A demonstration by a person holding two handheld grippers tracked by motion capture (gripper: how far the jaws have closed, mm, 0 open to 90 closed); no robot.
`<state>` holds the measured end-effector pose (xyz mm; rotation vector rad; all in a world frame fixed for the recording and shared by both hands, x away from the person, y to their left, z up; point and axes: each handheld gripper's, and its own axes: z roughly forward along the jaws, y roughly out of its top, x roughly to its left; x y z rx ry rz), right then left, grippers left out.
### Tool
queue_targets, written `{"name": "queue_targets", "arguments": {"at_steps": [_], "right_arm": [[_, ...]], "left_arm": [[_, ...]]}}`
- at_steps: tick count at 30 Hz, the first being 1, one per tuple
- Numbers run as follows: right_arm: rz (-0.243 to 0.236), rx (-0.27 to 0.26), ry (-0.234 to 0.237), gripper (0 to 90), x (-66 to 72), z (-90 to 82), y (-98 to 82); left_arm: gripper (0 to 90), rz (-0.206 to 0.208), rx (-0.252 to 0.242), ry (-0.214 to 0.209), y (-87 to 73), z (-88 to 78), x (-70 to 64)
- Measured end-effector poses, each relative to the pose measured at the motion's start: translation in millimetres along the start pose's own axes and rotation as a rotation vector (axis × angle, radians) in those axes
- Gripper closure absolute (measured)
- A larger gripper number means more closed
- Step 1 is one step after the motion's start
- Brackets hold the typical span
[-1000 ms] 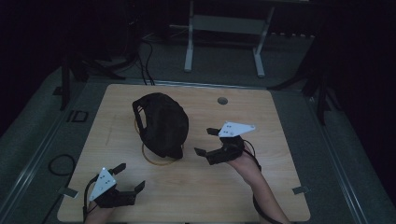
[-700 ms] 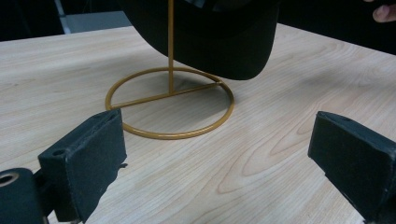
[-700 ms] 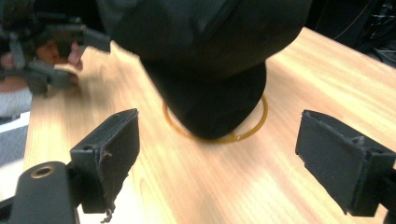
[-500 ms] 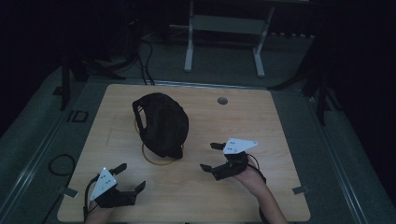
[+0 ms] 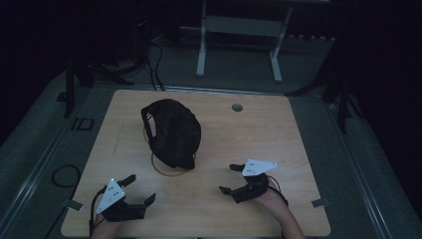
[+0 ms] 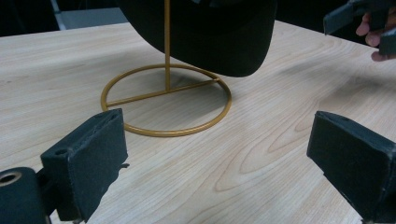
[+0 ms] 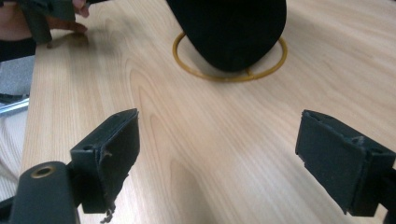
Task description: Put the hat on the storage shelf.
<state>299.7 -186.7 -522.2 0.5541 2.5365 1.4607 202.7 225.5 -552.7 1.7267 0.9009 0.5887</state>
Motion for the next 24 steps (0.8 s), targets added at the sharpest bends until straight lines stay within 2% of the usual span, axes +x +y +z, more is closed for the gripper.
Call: {"name": "queue_targets", "arguments": {"at_steps": [6,8,12,24], "right_arm": [[0.03,-0.011,0.005,13.6,1.8,-5.3,-14.4],[0.036,-0.003,0.011,13.6,2.8,-6.8,-18.3],[0.036,0.014,0.011,13.6,5.0,-9.8,-24.9],[0.083,-0.004,-0.043,13.5,2.8,-29.2,-44.6]], "left_arm": [[5.2,0.0,0.006,0.008,0.1,0.3,0.6],[5.2,0.009,0.006,0.019,0.3,0.1,0.7],[4.9,0.002,0.011,0.016,-0.3,0.6,1.4],[4.8,0.003,0.02,0.008,-0.7,2.1,0.5]]}}
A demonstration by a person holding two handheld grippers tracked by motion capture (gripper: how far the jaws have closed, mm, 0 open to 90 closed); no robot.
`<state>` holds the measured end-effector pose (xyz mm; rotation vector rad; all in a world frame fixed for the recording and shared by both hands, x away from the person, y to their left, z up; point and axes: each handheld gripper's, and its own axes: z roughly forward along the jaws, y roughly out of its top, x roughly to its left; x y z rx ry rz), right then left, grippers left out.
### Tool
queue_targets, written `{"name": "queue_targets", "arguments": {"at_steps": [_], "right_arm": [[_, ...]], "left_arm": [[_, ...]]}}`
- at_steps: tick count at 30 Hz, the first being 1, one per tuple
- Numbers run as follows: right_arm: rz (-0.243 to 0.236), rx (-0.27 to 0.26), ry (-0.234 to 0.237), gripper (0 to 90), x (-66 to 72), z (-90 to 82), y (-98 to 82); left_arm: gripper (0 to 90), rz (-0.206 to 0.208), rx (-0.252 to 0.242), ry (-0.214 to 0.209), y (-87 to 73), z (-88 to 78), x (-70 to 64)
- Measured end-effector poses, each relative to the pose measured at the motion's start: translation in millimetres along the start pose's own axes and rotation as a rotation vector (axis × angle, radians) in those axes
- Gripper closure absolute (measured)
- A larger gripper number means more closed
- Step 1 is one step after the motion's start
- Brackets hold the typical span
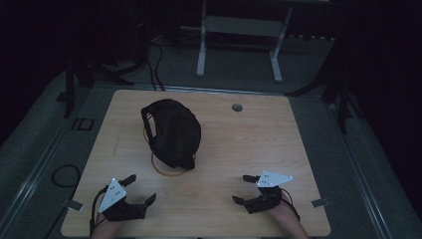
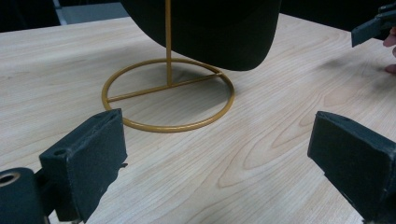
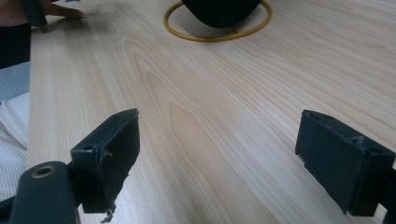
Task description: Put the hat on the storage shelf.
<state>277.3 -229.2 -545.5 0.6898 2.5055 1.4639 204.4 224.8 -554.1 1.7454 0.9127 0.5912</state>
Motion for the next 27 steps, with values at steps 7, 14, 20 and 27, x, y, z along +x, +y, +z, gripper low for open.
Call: {"name": "queue_targets", "arguments": {"at_steps": [7,14,20,27], "right_arm": [[0.012,-0.014,-0.071,13.8,-5.2,-8.8,-8.0],[0.025,-0.037,-0.092,13.8,-11.9,-15.5,-13.9],[0.041,-0.042,-0.134,13.8,-15.4,-16.6,-15.0],[0.057,-0.039,-0.166,13.8,-18.2,-15.5,-16.2]], "left_arm": [[4.8,0.0,0.0,-0.003,0.1,-0.4,-0.1],[4.8,0.001,0.004,-0.005,-0.4,-0.2,0.1],[4.8,0.012,0.008,-0.017,-0.8,0.1,-1.3],[4.8,0.009,0.008,-0.018,-0.9,-0.6,-1.2]]}}
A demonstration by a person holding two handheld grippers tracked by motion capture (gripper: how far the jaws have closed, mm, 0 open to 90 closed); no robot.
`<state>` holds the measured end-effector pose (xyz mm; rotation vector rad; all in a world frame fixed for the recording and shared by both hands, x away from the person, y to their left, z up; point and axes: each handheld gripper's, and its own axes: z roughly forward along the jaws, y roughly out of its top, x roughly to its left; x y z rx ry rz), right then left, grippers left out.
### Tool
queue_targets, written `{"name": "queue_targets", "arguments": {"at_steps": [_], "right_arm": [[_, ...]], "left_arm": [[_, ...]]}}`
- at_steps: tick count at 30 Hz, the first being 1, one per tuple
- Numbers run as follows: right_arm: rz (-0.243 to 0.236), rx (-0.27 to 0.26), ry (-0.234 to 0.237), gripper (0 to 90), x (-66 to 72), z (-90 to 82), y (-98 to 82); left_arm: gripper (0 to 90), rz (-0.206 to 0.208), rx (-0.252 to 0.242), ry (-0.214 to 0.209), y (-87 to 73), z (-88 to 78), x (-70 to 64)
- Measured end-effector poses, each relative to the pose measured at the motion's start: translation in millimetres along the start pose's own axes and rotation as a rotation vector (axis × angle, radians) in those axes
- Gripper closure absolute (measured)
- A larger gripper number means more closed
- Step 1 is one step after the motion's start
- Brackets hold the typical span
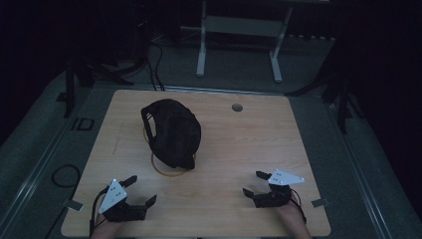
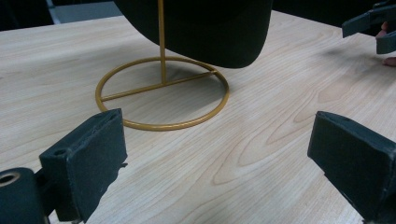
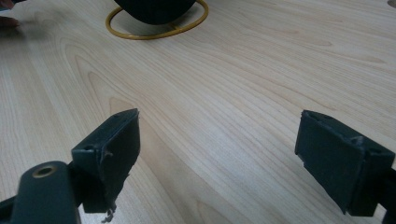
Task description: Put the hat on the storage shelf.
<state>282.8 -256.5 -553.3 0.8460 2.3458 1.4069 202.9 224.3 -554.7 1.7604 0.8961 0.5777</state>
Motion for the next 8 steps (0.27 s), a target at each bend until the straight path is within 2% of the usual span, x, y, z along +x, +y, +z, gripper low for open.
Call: {"name": "queue_targets", "arguments": {"at_steps": [8], "right_arm": [[-0.003,0.014,-0.007,13.8,0.7,1.7,-0.7]], "left_arm": [[4.8,0.001,0.002,-0.002,-0.4,-0.1,-0.2]]}}
